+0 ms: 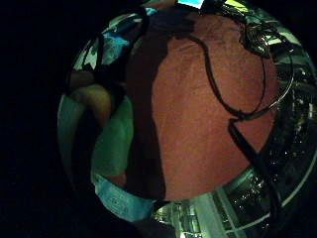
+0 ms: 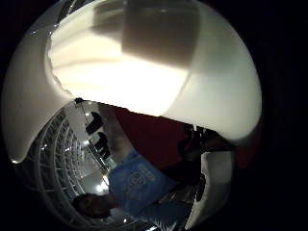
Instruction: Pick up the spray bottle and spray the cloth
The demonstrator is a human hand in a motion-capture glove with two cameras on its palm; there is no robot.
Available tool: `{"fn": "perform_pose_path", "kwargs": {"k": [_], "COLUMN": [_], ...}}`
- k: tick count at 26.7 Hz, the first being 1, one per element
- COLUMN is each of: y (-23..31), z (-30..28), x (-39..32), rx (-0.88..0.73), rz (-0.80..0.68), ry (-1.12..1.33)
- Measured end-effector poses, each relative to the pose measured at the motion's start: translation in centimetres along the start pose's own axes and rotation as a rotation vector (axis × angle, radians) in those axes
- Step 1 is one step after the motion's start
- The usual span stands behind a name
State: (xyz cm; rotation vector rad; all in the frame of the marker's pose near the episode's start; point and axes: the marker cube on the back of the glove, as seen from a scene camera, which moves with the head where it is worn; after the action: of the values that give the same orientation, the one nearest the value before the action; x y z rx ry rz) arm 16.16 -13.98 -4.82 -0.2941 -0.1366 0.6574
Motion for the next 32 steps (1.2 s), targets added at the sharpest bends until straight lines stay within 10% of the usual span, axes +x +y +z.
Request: {"fn": "perform_pose_path", "kwargs": {"k": [32], "y": [0.5], "z": [-2.8], "x": [-1.4], "rx": [-0.033], "rz": [0.093], "ry": [0.183]}}
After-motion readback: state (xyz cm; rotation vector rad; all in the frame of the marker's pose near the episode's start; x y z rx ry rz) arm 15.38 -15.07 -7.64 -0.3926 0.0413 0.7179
